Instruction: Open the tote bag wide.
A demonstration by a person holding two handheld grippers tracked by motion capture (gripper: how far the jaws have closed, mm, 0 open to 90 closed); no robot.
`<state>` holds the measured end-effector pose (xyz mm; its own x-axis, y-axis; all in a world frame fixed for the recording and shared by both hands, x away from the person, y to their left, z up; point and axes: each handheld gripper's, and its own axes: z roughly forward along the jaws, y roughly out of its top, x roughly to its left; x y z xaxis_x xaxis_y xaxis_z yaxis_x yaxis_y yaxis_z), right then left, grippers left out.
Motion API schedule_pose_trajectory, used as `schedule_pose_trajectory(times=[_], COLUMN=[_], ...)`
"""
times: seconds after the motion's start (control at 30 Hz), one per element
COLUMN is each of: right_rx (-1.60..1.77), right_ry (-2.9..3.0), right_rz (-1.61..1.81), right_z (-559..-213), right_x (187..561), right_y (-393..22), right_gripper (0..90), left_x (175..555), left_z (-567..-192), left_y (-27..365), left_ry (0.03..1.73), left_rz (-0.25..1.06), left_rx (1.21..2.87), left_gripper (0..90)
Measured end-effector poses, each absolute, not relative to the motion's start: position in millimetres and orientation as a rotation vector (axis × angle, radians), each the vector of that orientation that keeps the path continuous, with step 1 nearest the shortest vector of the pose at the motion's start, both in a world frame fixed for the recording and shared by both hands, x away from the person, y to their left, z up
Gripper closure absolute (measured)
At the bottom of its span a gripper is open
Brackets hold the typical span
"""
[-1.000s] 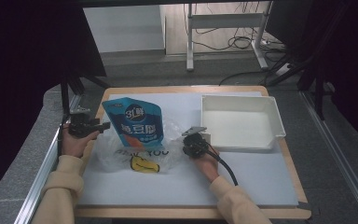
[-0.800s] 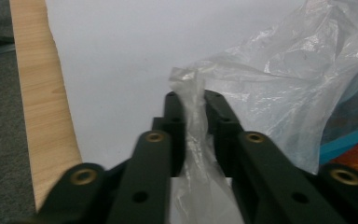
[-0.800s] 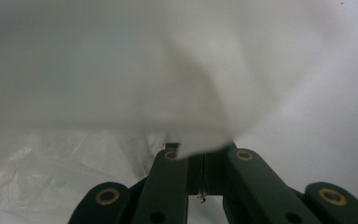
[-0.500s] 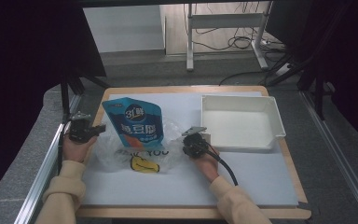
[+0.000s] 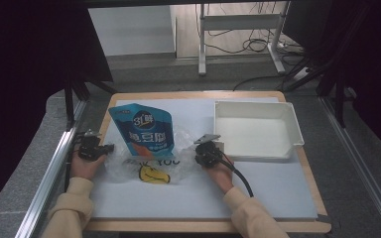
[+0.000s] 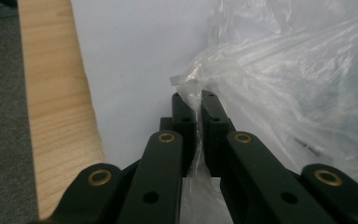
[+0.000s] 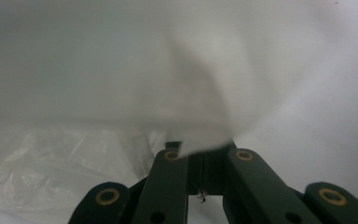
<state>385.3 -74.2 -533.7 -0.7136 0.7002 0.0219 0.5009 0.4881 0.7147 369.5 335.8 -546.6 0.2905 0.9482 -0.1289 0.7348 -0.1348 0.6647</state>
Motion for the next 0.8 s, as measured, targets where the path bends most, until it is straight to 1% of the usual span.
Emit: schedule_pose_trajectory(times=[0.23, 0.33, 0.37, 0.4, 0.43, 0.47, 0.53, 0.57, 0.6, 0.63, 0.67, 0.7, 0.73, 0.77, 0.8], right_rx=[1.016, 1.017, 1.018, 1.018, 1.019, 1.004, 0.993, 0.993, 0.978, 0.965, 0.965, 0.967, 0.967, 0.984, 0.984], right_ry=[2.461, 2.461, 2.465, 2.465, 2.465, 2.457, 2.439, 2.439, 2.426, 2.391, 2.391, 2.343, 2.343, 2.317, 2.317], right_rz=[1.055, 1.058, 1.069, 1.069, 1.080, 1.115, 1.163, 1.163, 1.180, 1.223, 1.223, 1.281, 1.281, 1.331, 1.331], right_z=[-534.2, -534.2, -533.6, -533.6, -532.5, -527.5, -519.1, -519.1, -514.1, -502.0, -502.0, -486.6, -486.6, -474.9, -474.9], right_x=[384.9, 385.0, 385.0, 385.0, 384.0, 380.2, 372.4, 372.4, 368.2, 359.0, 359.0, 350.6, 350.6, 345.5, 345.5], right_y=[-75.2, -75.5, -75.9, -75.9, -76.0, -77.0, -79.9, -79.9, -81.7, -87.7, -87.7, -97.4, -97.4, -106.3, -106.3], right_gripper=[88.3, 86.8, 81.3, 81.3, 77.7, 70.3, 65.3, 65.3, 62.3, 57.8, 57.8, 53.9, 53.9, 51.6, 51.6], left_x=[367.9, 367.9, 367.9, 367.9, 367.6, 367.2, 366.4, 366.1, 365.7, 365.4, 365.1, 364.6, 364.6, 364.4, 364.2], left_z=[-547.4, -547.4, -547.4, -547.2, -546.5, -545.5, -543.1, -542.4, -541.5, -541.2, -540.9, -540.1, -540.1, -539.8, -539.4], left_y=[337.3, 336.9, 336.8, 336.9, 337.2, 337.6, 338.5, 338.9, 339.5, 340.0, 340.4, 340.7, 340.7, 340.5, 340.0], left_ry=[1.506, 1.504, 1.503, 1.501, 1.500, 1.494, 1.487, 1.484, 1.483, 1.482, 1.483, 1.481, 1.481, 1.479, 1.478], left_rz=[0.413, 0.412, 0.412, 0.411, 0.408, 0.405, 0.401, 0.404, 0.402, 0.403, 0.404, 0.402, 0.402, 0.403, 0.406], left_rx=[1.902, 1.899, 1.897, 1.892, 1.885, 1.873, 1.855, 1.849, 1.847, 1.844, 1.842, 1.839, 1.839, 1.839, 1.839], left_gripper=[87.6, 87.5, 87.3, 87.3, 87.2, 86.9, 86.9, 86.9, 86.9, 86.9, 86.9, 86.8, 86.8, 86.8, 86.8])
